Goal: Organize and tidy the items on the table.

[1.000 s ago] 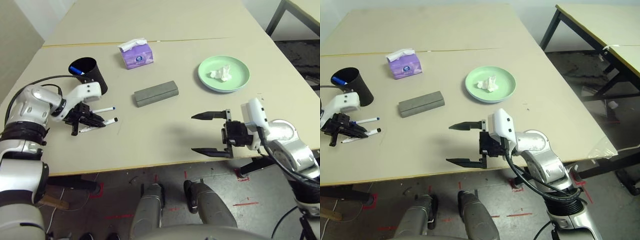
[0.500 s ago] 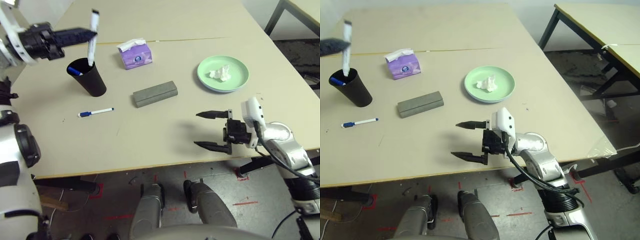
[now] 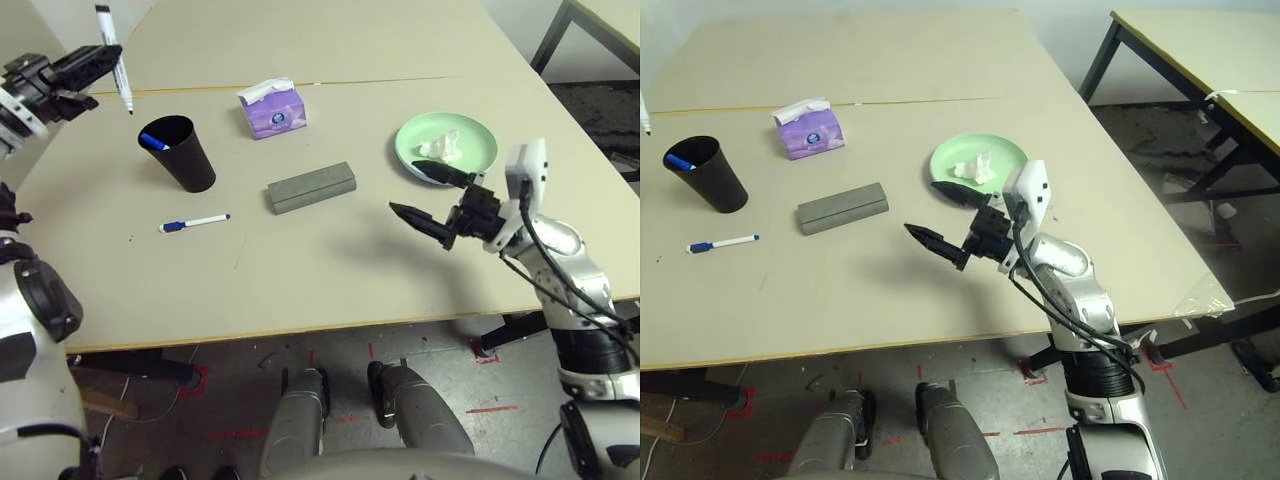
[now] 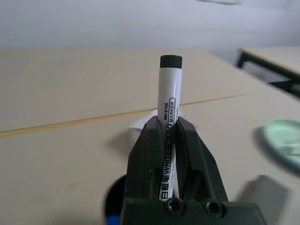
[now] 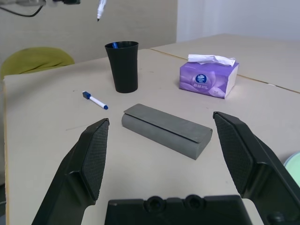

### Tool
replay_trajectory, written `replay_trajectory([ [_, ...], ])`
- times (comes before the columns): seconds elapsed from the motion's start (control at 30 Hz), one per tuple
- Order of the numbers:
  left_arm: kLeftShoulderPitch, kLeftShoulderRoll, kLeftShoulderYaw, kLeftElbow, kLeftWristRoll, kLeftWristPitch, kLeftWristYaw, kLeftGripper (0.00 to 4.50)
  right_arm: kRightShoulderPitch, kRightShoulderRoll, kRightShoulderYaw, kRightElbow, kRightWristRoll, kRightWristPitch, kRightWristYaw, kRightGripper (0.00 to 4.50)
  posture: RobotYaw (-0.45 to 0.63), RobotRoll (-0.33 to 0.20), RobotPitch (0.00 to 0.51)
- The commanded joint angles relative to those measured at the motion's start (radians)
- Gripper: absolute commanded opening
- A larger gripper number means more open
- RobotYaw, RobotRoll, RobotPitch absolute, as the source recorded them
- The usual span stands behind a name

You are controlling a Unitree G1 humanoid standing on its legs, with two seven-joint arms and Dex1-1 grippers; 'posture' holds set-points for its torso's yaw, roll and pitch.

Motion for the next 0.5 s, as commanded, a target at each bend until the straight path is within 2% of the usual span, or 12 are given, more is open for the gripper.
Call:
replay_trajectory([
  [0.03, 0.023, -0.026, -0.018, 0.045, 0.04, -0.101, 0.045, 0.26, 0.029, -0.001, 0.017, -0.039, -0.006, 0.013, -0.004, 4.5, -0.08, 0.0, 0.177],
  [0.5, 0.029, -0.116, -0.03, 0.123, 0.057, -0.23, 0.097, 0.26, 0.063, -0.027, 0.009, -0.111, 0.001, 0.053, -0.021, 4.5, -0.11, 0.0, 0.179],
])
